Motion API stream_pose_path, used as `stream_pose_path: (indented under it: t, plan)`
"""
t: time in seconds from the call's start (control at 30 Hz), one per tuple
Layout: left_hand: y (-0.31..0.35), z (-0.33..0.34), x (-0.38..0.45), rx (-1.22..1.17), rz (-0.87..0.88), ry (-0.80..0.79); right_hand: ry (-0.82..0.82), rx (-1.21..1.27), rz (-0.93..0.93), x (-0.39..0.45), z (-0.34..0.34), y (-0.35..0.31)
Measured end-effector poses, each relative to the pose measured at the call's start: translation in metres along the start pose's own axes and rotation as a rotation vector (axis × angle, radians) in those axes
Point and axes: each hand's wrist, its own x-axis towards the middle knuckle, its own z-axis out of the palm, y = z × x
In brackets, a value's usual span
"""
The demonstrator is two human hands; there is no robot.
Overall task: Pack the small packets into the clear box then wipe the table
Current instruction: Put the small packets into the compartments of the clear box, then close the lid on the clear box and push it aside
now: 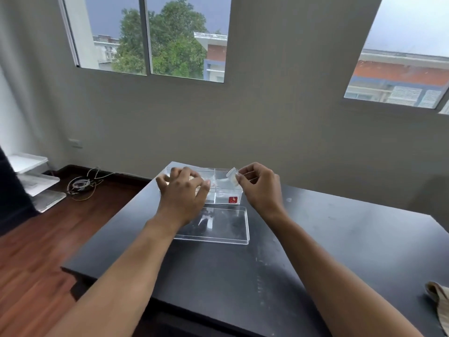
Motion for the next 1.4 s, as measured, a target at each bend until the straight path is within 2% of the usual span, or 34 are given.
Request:
stream_pose_path:
  t: [0.17,0.27,0.33,0.5,0.63,0.7,0.9,1.03,1.13,1.23,1.4]
  plan:
    - [-0.004,0.0,0.0,-0.089,-0.032,0.002,-0.094,-0.058,-0.064,0.003,0.003,0.008]
    - [-0.001,-0.004,-0.001,-0.123,0.052,-0.005,-0.108,-0.058,-0.109,0.0,-0.009,0.012]
    - [0.002,-0.005,-0.003,-0.127,0.085,-0.051,-0.177,-0.021,-0.124,-0.002,-0.021,0.014]
    - [0.003,-0.005,-0.005,-0.134,0.09,-0.071,-0.626,-0.056,-0.169,-0.011,-0.046,0.008]
    - [0.004,-0.015,-0.01,-0.2,0.093,0.001,-0.946,-0.151,-0.142,-0.017,-0.054,-0.001]
    - [0.002,-0.024,-0.019,-0.233,0.12,0.052,-1.055,-0.21,-0.12,-0.022,-0.056,-0.003]
    - [0.0,-0.057,-0.06,-0.299,0.239,0.095,-1.064,-0.255,-0.171,-0.022,-0.06,-0.003]
    - [-0.017,-0.073,-0.08,-0.249,0.265,0.046,-1.102,-0.124,-0.104,-0.021,-0.066,-0.005]
    - [-0.037,-0.074,-0.083,-0.194,0.272,-0.074,-1.064,-0.005,-0.087,-0.02,-0.07,-0.01]
    - [-0.047,-0.07,-0.083,-0.181,0.323,-0.164,-1.032,-0.093,-0.137,-0.021,-0.064,-0.011]
    - [-0.047,-0.065,-0.085,-0.194,0.372,-0.11,-1.041,-0.255,-0.164,-0.026,-0.052,-0.009]
